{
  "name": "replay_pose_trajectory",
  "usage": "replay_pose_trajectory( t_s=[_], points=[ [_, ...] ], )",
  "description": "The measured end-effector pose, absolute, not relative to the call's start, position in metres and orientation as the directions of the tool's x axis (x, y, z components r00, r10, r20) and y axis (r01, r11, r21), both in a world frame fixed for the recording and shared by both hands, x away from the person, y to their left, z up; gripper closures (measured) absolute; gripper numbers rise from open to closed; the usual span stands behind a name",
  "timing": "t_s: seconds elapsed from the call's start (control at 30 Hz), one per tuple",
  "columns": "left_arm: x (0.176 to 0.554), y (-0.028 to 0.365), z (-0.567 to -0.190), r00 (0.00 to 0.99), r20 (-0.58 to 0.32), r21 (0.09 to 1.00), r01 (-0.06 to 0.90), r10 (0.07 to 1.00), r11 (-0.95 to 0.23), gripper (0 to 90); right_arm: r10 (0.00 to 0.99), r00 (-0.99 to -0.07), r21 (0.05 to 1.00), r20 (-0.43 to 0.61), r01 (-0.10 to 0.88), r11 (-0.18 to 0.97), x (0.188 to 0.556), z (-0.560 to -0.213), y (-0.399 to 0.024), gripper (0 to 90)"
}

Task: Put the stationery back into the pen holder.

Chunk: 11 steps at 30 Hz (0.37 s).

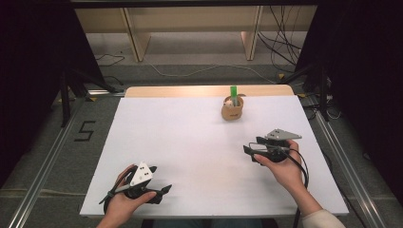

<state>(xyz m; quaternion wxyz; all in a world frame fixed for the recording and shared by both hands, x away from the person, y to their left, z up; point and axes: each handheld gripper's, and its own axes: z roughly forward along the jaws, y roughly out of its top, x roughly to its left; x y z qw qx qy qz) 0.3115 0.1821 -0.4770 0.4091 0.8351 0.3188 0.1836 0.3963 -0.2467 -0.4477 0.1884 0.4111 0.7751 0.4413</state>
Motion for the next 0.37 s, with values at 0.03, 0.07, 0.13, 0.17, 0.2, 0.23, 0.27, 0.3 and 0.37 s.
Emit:
replay_pose_trajectory(
  t_s=[0.03, 0.07, 0.13, 0.17, 0.2, 0.23, 0.27, 0.3, 0.37],
  points=[
    [0.311, 0.182, -0.477, 0.729, 0.045, 0.802, 0.382, 0.683, -0.46, 17.0, 0.801, -0.595, 0.845, 0.07, 0.462, 0.269, 0.391, -0.45, -0.249, 32.7],
    [0.311, 0.182, -0.477, 0.729, 0.044, 0.803, 0.381, 0.683, -0.459, 17.0, 0.8, -0.595, 0.845, 0.072, 0.463, 0.268, 0.386, -0.451, -0.252, 32.7],
    [0.311, 0.182, -0.477, 0.73, 0.044, 0.801, 0.382, 0.682, -0.461, 17.0, 0.797, -0.599, 0.847, 0.079, 0.461, 0.264, 0.374, -0.454, -0.257, 32.6],
    [0.312, 0.182, -0.477, 0.732, 0.048, 0.799, 0.379, 0.679, -0.466, 17.0, 0.794, -0.602, 0.846, 0.08, 0.463, 0.265, 0.369, -0.455, -0.26, 32.4],
    [0.312, 0.181, -0.477, 0.734, 0.049, 0.799, 0.378, 0.678, -0.467, 16.9, 0.791, -0.606, 0.848, 0.081, 0.459, 0.265, 0.364, -0.457, -0.262, 32.2],
    [0.311, 0.181, -0.477, 0.734, 0.042, 0.8, 0.382, 0.678, -0.463, 16.9, 0.789, -0.609, 0.851, 0.08, 0.454, 0.264, 0.36, -0.457, -0.265, 32.1],
    [0.311, 0.18, -0.477, 0.733, 0.04, 0.801, 0.383, 0.679, -0.46, 16.9, 0.792, -0.605, 0.852, 0.081, 0.454, 0.26, 0.355, -0.458, -0.267, 32.1],
    [0.311, 0.18, -0.477, 0.734, 0.037, 0.802, 0.382, 0.678, -0.458, 16.9, 0.792, -0.606, 0.856, 0.077, 0.448, 0.259, 0.351, -0.459, -0.269, 32.1],
    [0.31, 0.177, -0.476, 0.737, 0.027, 0.809, 0.381, 0.675, -0.448, 16.8, 0.793, -0.604, 0.855, 0.082, 0.451, 0.255, 0.346, -0.46, -0.272, 31.8]
  ],
)
